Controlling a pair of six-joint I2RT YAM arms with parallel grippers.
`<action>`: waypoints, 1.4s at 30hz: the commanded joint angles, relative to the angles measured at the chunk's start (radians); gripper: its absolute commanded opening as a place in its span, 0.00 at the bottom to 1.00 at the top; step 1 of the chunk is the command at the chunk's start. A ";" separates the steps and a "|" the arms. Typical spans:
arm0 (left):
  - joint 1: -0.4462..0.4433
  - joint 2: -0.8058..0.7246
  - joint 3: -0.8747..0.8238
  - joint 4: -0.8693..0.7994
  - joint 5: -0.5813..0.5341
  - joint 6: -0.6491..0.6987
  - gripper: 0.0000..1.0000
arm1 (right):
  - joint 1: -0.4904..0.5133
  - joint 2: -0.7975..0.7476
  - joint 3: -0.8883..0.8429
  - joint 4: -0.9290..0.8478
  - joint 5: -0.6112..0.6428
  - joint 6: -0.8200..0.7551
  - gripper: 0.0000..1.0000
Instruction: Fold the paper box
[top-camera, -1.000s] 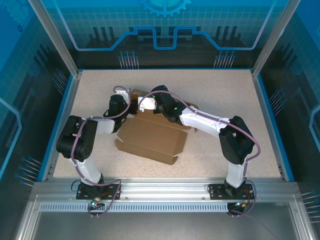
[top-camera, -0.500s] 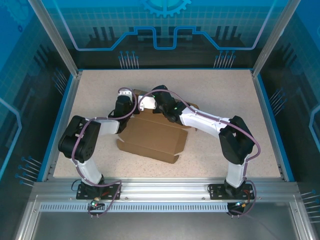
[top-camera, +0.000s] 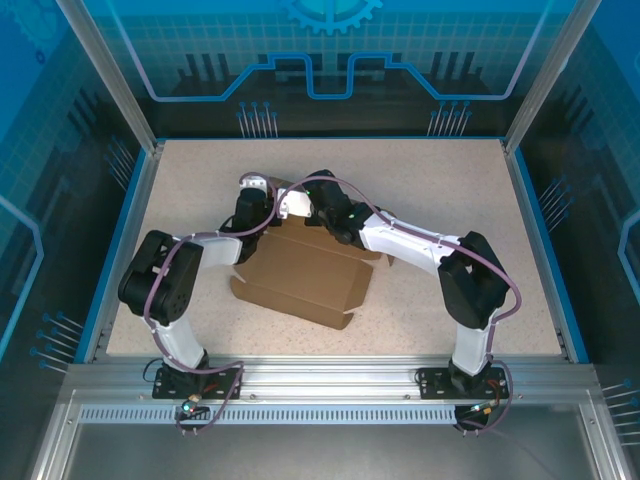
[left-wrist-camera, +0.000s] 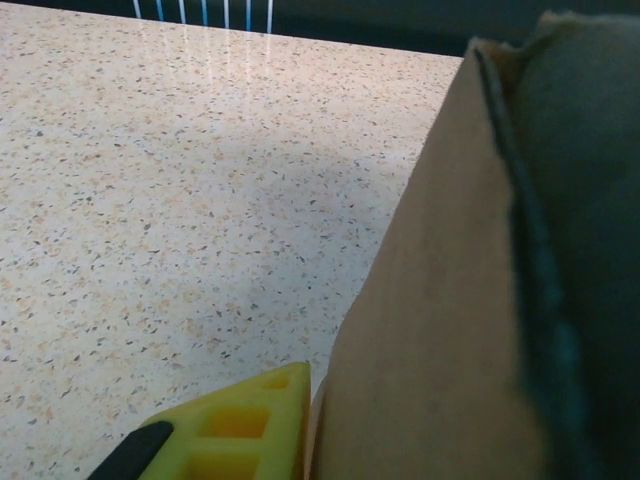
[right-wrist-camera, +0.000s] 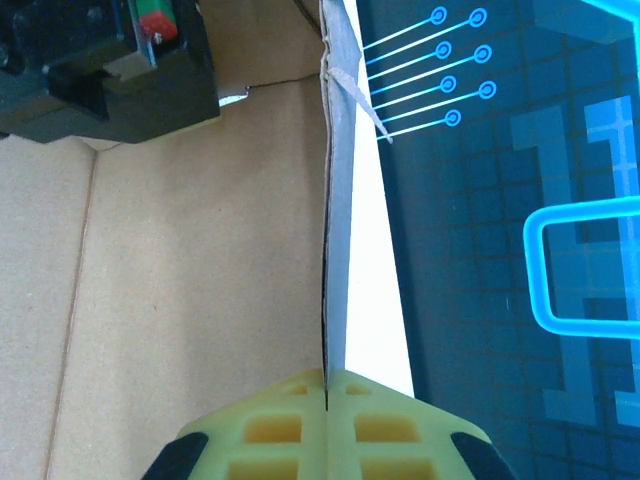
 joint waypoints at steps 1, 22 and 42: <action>0.027 0.002 -0.014 0.041 0.027 -0.032 0.23 | 0.000 0.021 0.027 -0.077 -0.015 0.023 0.00; 0.056 0.001 0.029 -0.105 -0.077 -0.122 0.23 | 0.002 0.027 0.040 -0.091 -0.028 0.045 0.00; 0.160 -0.095 -0.094 0.041 0.291 -0.108 0.46 | -0.008 0.028 0.053 -0.097 -0.013 0.070 0.00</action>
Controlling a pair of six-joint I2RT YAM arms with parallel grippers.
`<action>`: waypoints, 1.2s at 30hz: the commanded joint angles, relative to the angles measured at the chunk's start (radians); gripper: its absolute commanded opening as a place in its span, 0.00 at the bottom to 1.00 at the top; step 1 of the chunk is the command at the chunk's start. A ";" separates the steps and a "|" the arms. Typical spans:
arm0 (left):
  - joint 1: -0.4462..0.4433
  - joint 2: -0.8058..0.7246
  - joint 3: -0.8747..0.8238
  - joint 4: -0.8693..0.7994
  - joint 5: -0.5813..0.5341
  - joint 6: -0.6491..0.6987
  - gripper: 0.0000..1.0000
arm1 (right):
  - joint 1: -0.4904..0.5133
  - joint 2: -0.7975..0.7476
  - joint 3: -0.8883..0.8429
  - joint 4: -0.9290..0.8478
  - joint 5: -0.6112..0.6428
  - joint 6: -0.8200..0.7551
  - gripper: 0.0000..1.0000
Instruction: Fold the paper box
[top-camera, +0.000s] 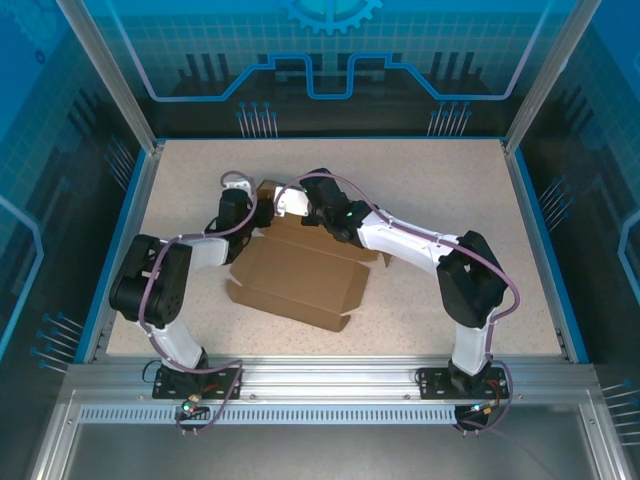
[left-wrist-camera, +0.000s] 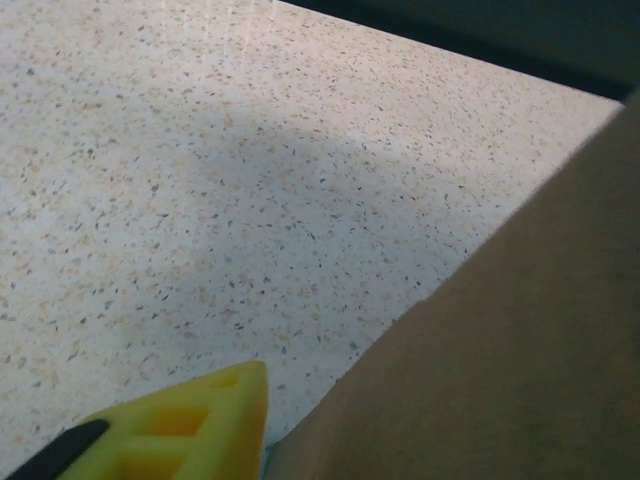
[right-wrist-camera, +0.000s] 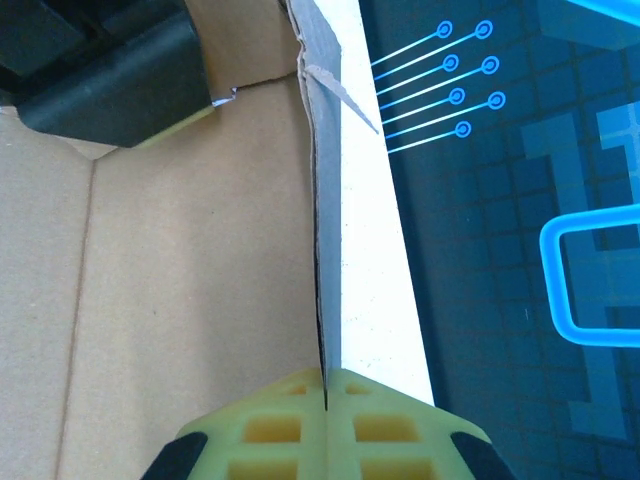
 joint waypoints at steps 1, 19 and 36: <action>0.050 -0.051 -0.042 0.064 0.111 -0.002 0.47 | -0.009 0.015 0.021 -0.069 0.018 0.020 0.00; 0.076 -0.155 0.005 -0.117 0.219 0.065 0.60 | -0.009 0.032 0.052 -0.083 0.015 0.016 0.00; 0.062 -0.084 0.118 -0.199 0.214 0.197 0.33 | -0.009 0.044 0.079 -0.098 0.000 0.016 0.00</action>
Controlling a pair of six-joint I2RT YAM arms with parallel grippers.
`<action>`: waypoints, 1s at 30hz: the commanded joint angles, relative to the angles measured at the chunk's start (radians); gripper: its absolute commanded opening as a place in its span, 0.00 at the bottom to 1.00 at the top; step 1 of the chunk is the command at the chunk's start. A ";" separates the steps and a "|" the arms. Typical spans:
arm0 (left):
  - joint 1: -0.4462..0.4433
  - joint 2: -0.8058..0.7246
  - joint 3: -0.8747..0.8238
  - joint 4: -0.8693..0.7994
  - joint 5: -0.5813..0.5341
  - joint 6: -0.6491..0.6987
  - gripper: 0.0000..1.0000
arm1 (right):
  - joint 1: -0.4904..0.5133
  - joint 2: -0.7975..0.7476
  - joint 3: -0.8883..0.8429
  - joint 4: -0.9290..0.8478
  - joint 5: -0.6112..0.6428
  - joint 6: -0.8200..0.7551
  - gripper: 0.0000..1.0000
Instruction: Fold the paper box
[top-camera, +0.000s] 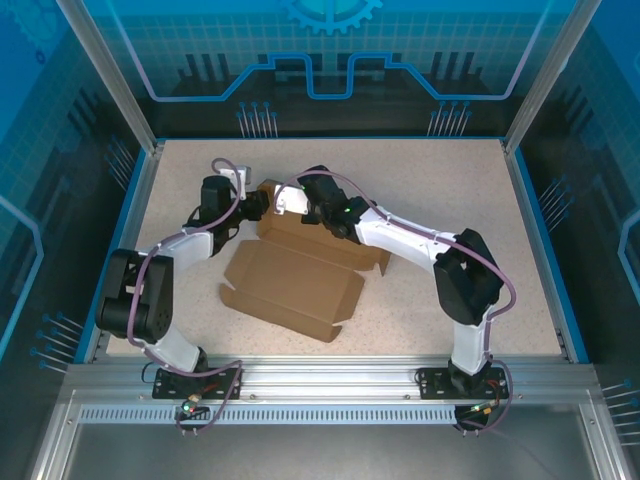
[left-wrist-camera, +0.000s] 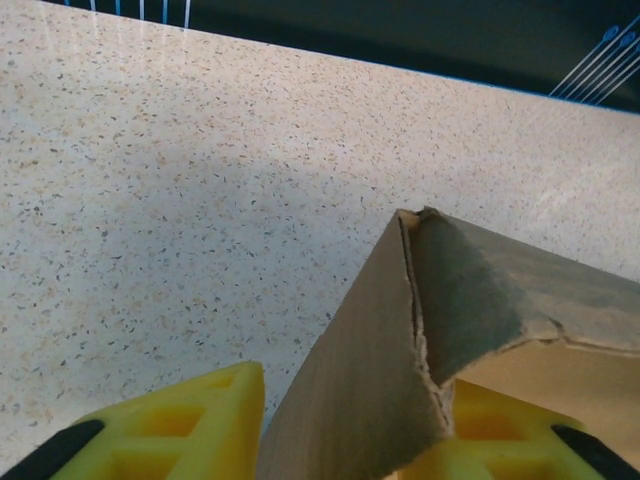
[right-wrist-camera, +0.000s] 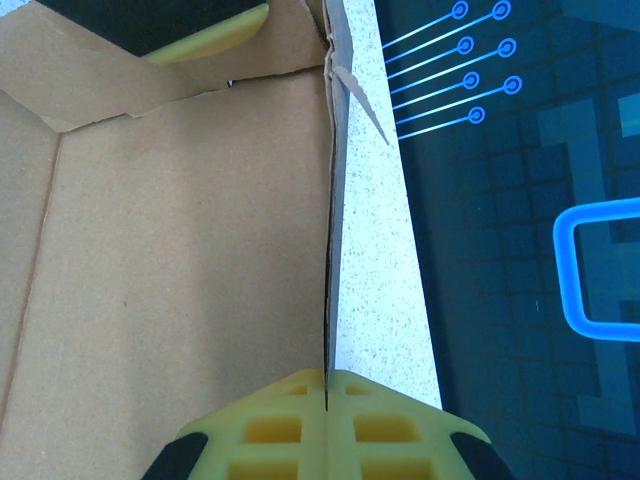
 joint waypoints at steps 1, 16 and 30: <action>-0.003 0.024 0.038 -0.023 -0.003 0.047 0.31 | -0.003 0.016 0.031 -0.040 -0.008 0.012 0.00; -0.029 -0.023 -0.005 0.014 -0.078 0.151 0.10 | -0.001 0.016 0.047 -0.045 0.000 0.026 0.00; -0.026 -0.095 -0.091 0.043 -0.111 0.344 0.00 | 0.008 -0.006 0.062 -0.101 -0.026 0.122 0.12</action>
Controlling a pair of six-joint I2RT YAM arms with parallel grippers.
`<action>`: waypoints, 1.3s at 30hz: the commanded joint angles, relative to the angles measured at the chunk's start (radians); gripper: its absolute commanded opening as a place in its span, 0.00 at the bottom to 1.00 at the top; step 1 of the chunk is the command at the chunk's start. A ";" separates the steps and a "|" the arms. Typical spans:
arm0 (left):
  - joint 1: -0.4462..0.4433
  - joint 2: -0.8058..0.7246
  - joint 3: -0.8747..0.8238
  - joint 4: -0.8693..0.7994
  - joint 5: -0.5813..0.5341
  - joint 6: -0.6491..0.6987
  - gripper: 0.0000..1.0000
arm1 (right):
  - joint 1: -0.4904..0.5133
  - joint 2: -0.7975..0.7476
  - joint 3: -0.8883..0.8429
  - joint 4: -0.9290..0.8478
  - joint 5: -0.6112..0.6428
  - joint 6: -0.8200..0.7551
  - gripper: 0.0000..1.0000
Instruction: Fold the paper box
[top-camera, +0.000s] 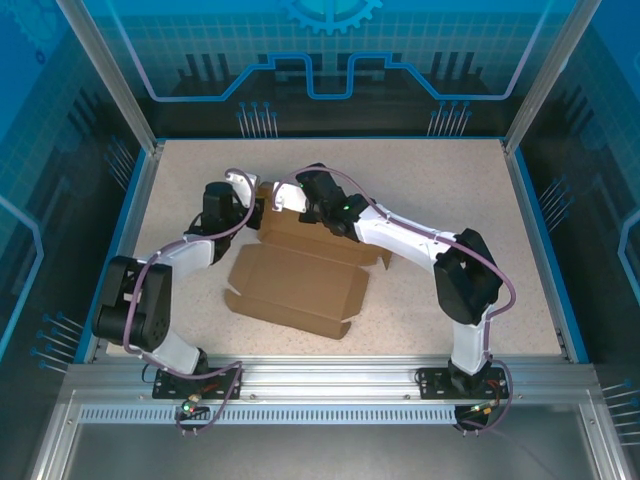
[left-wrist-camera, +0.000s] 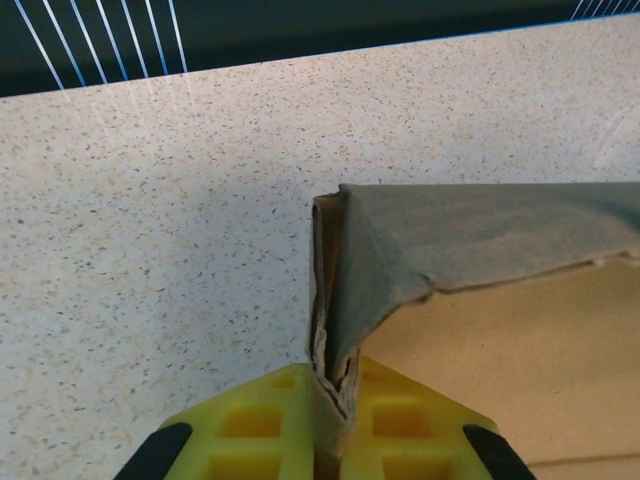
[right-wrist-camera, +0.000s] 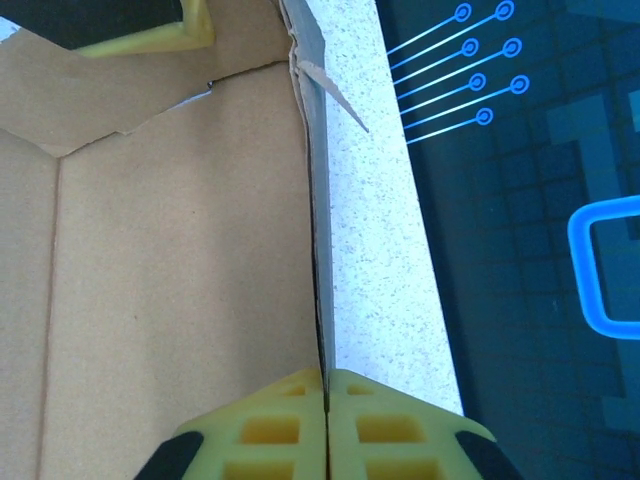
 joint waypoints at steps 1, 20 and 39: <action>0.004 -0.036 -0.020 0.013 -0.034 0.067 0.00 | 0.003 -0.016 0.032 -0.062 -0.006 0.062 0.15; 0.029 -0.089 -0.070 0.030 -0.079 0.061 0.00 | -0.001 -0.235 -0.033 -0.216 -0.030 0.360 0.49; 0.037 -0.099 -0.092 0.060 -0.072 0.010 0.00 | -0.165 -0.310 -0.138 -0.470 -0.138 0.957 0.70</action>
